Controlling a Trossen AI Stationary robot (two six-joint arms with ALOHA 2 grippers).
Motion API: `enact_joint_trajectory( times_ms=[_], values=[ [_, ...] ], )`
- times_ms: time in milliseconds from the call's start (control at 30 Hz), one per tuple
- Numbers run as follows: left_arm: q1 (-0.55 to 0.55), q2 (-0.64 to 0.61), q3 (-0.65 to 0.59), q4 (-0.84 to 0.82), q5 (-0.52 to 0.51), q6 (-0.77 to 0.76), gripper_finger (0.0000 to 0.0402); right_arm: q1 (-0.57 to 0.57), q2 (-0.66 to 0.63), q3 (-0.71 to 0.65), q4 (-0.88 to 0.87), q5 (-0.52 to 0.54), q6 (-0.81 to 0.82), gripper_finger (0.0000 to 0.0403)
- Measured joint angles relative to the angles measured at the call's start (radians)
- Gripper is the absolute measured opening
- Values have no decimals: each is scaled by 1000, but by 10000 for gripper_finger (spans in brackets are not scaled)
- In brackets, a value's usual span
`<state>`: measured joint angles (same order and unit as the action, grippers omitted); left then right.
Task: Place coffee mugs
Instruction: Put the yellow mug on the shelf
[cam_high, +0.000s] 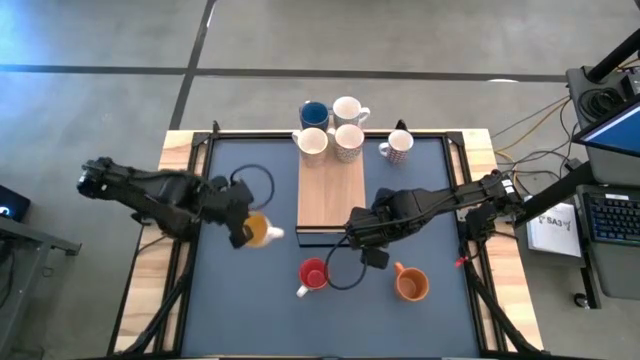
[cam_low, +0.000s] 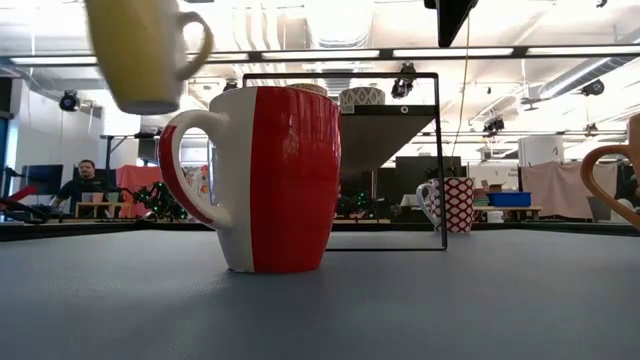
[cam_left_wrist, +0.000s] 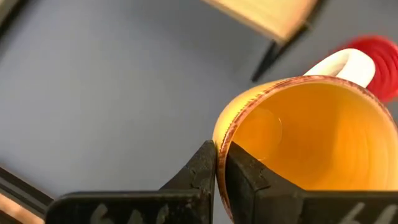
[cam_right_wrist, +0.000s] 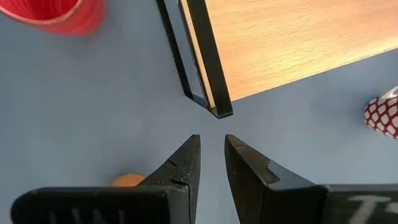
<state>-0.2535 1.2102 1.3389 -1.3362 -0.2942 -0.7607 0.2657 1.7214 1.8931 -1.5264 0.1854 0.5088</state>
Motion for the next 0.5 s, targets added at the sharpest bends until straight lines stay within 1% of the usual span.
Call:
enact_joint_trajectory(
  times_ms=[167, 267, 500],
  values=[
    [139, 9, 46, 13, -3, 101, 5, 0, 0, 0, -6, 2, -39, 63],
    [205, 39, 78, 15, -4, 168, 5, 0, 0, 0, -6, 24, -37, 63],
    [296, 136, 200, 18, -3, 342, 5, -5, 0, 0, -5, 33, -10, 63]
  ],
)
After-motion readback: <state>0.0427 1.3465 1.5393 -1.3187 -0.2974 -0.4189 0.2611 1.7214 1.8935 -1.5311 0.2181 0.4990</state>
